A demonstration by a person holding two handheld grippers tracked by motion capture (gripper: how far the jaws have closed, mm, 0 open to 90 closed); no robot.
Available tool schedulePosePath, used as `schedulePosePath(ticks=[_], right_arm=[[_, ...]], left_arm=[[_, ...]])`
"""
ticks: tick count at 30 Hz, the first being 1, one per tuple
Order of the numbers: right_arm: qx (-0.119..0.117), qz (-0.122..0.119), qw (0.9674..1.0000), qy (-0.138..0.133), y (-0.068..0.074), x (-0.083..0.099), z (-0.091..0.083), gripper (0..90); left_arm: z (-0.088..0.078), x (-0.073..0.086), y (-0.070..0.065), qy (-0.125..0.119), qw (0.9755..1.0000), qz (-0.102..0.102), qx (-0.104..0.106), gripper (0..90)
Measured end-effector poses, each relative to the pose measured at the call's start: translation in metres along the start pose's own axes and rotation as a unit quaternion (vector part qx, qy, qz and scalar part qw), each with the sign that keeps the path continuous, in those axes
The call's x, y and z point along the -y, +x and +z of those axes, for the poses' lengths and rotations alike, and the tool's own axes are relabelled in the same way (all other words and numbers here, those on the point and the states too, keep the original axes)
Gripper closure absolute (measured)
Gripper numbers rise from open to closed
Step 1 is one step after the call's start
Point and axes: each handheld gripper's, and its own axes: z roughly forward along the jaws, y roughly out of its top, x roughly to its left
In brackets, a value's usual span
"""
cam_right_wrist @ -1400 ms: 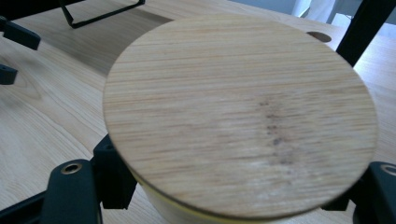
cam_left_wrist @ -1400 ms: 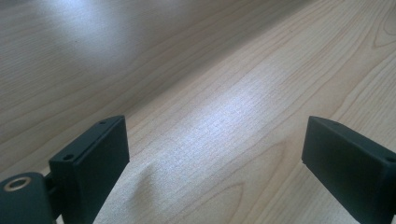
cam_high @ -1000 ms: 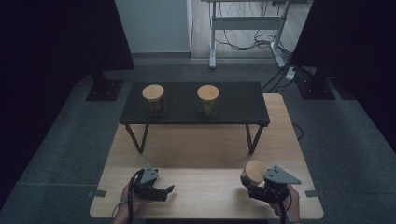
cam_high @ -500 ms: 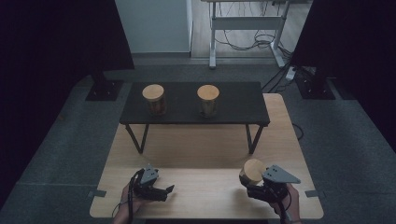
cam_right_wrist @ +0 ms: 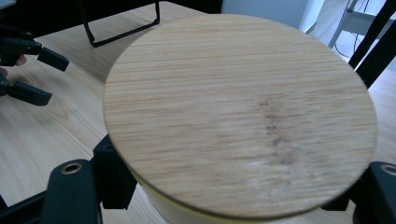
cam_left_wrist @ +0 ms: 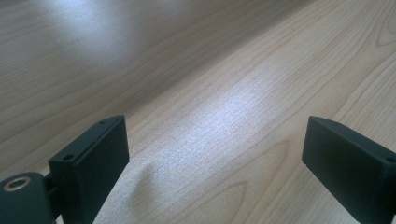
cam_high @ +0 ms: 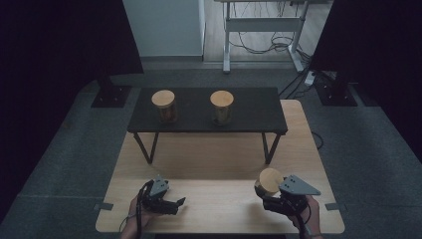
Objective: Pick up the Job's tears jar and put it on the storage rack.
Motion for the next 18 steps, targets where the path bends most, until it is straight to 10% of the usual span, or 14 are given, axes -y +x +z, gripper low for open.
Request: schedulePosePath(ticks=[18], right_arm=[[0.000, -0.012, 0.9999, -0.005, 0.001, -0.013, -0.003, 24.6]], left_arm=[[-0.001, 0.000, 0.001, 0.000, 1.0000, -0.001, -0.001, 6.9]])
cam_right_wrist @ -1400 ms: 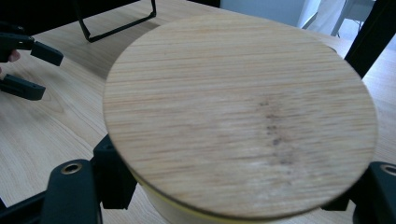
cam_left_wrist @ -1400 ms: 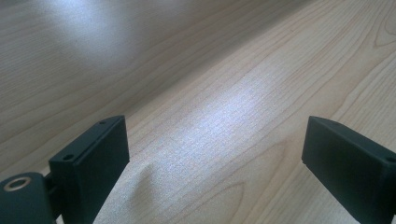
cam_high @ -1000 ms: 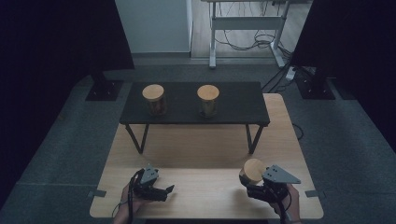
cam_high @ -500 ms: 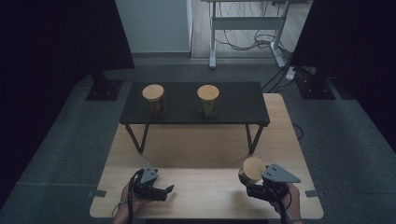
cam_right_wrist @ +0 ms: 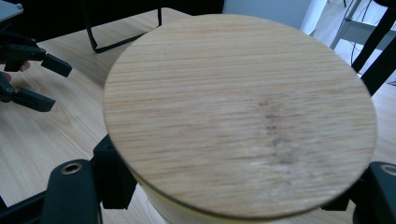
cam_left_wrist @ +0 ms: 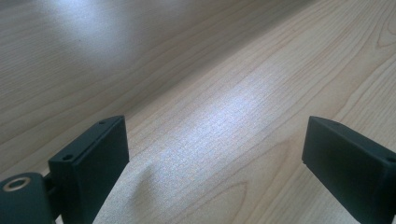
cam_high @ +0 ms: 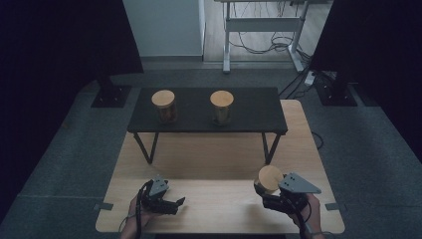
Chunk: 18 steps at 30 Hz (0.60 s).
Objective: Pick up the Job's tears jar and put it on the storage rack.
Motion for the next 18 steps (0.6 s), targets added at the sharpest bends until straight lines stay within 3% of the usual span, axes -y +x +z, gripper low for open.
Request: schedulePosePath(ticks=[18], right_arm=[[-0.003, -0.010, 0.9999, 0.001, -0.002, -0.014, 0.005, 24.7]], left_arm=[[-0.001, 0.000, 0.001, -0.001, 1.0000, 0.000, -0.002, 7.0]])
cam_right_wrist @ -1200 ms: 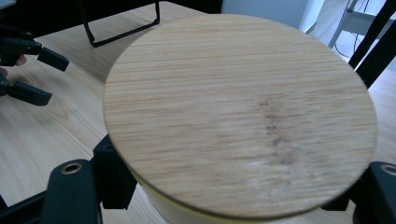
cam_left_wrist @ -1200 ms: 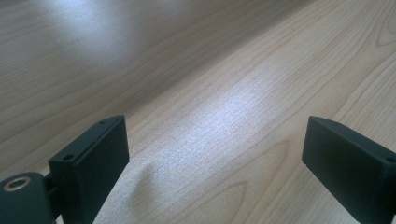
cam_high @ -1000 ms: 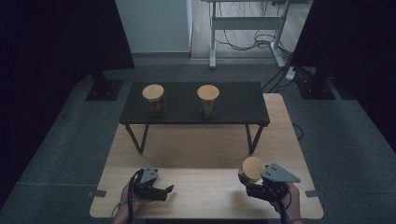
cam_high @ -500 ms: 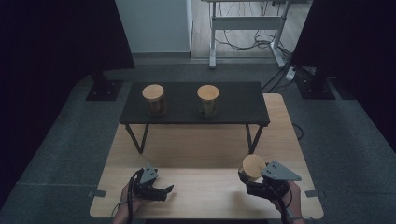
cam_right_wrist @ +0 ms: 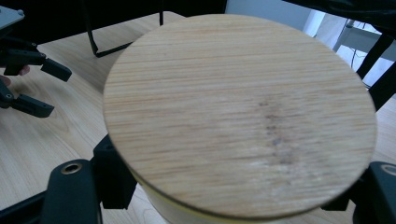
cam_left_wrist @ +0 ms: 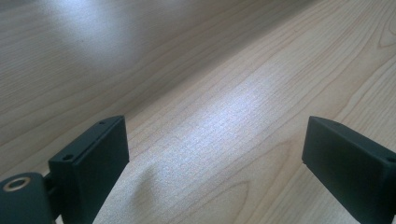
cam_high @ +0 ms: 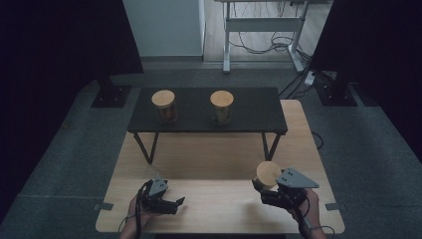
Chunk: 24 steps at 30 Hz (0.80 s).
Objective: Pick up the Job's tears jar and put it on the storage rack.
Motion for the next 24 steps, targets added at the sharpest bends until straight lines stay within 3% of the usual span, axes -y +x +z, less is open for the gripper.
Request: schedulePosePath(ticks=[24], right_arm=[[0.012, 0.009, 0.9999, 0.000, -0.016, -0.015, 0.002, 24.7]], left_arm=[[-0.001, -0.002, -0.002, -0.004, 1.0000, -0.002, 0.006, 7.0]])
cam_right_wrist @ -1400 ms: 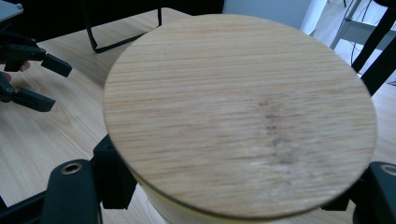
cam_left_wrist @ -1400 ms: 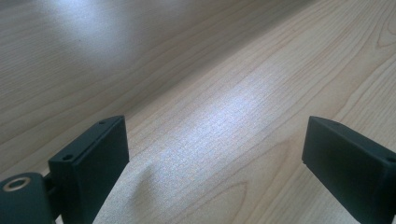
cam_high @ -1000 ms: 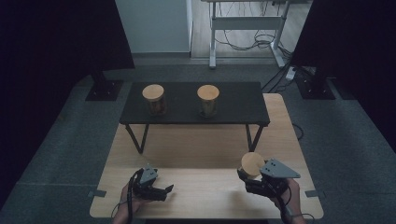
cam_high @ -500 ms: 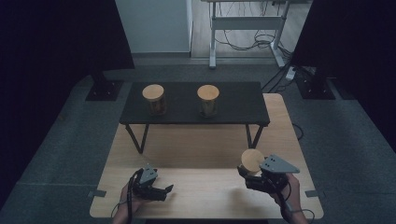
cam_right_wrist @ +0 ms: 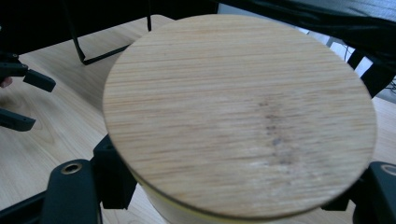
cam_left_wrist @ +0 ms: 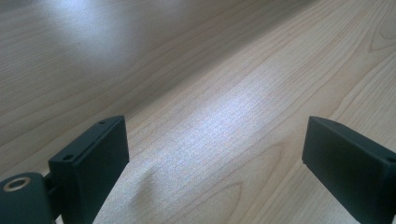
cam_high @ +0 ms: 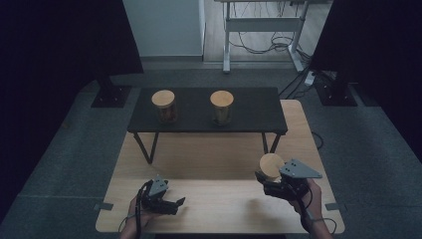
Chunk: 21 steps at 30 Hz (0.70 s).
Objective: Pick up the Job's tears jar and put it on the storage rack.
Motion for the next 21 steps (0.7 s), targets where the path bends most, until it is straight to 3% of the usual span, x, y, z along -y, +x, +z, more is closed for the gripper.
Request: schedulePosePath(ticks=[21], right_arm=[[0.000, -0.012, 0.9999, -0.007, -0.005, -0.026, 0.003, 24.6]], left_arm=[[0.001, 0.001, 0.001, 0.000, 1.0000, 0.001, -0.001, 6.8]])
